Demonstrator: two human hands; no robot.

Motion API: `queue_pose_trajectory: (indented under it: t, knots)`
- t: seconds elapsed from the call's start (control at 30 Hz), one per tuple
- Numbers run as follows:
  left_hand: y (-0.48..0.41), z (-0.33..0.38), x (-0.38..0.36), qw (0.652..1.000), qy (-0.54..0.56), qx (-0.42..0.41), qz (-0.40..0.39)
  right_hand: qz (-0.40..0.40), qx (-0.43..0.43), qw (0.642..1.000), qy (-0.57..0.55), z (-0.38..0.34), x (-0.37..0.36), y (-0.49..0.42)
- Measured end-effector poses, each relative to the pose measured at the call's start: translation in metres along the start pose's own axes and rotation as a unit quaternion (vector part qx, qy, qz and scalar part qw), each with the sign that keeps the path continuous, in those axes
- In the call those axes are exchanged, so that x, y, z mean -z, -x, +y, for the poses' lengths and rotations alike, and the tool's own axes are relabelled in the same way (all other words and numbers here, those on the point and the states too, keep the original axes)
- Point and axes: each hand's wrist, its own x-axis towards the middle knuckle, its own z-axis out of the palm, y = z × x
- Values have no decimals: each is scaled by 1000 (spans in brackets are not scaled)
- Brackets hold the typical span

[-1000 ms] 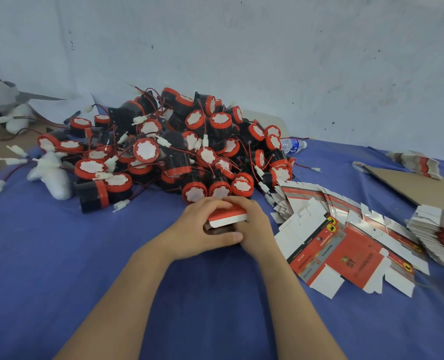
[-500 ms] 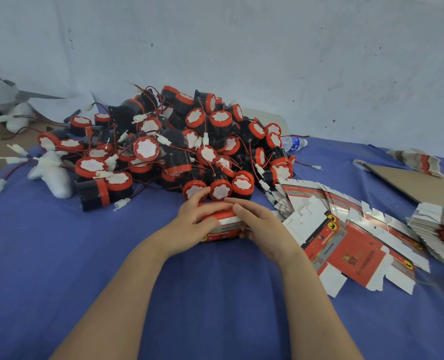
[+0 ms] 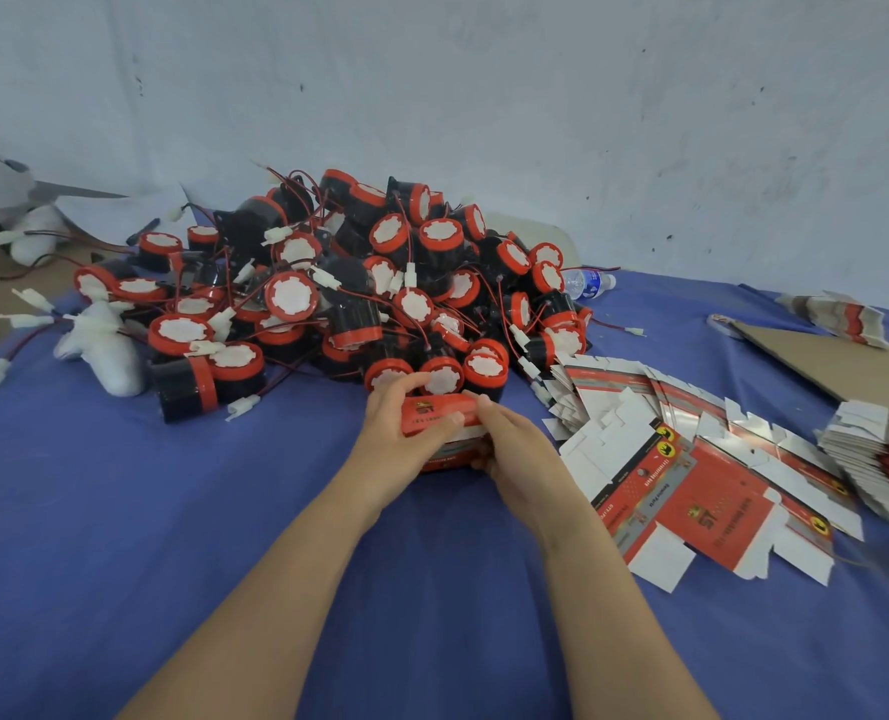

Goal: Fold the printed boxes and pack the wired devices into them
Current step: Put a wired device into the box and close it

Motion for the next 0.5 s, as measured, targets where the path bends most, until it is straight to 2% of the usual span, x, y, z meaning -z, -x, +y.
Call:
queue_pose_trajectory:
  t: [0.17,0.33,0.5]
  knots:
    - [-5,-3,2,1000,-22,16,13,9,10,1000,-6,1,-1,-1]
    - [-7,-3,10,999,-28,45,-3,35,33,994,98,2,-1,-1]
    - [-7,-2,20,997,-80,7,-19,-57,74,989,116,0,11,4]
